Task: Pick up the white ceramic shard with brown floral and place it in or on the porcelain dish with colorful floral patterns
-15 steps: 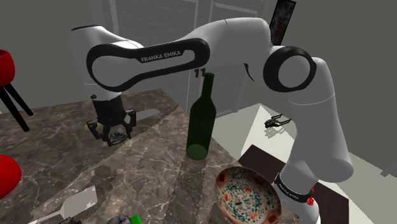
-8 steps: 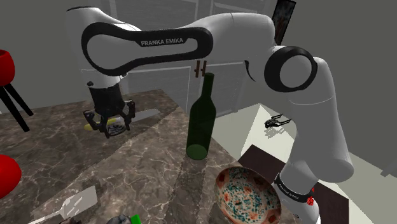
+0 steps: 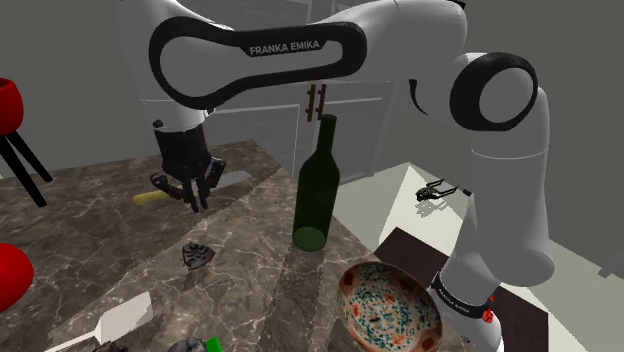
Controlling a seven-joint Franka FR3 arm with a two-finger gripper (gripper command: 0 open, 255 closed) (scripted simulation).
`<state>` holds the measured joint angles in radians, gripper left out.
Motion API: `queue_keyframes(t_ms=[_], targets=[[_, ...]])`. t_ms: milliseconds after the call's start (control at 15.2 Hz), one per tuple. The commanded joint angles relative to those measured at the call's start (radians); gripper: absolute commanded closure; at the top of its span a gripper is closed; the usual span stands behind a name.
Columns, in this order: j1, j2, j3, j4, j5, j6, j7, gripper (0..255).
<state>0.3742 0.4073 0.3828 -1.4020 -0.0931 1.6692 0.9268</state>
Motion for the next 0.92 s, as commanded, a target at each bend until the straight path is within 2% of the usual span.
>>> queue_keyframes(t_ms=[0, 132, 198, 264, 726, 858], targets=[[-0.020, -0.095, 0.011, -0.138, 0.030, 0.048, -0.001, 255], [-0.034, -0.183, 0.019, -0.258, 0.061, 0.084, -0.004, 255], [-0.029, -0.140, 0.014, -0.203, 0.046, 0.070, -0.005, 255], [-0.029, -0.140, 0.014, -0.203, 0.046, 0.070, -0.005, 0], [0.029, 0.046, 0.018, -0.150, -0.035, 0.186, -0.026, 0], [0.028, 0.050, 0.016, -0.172, -0.037, 0.211, -0.025, 0]])
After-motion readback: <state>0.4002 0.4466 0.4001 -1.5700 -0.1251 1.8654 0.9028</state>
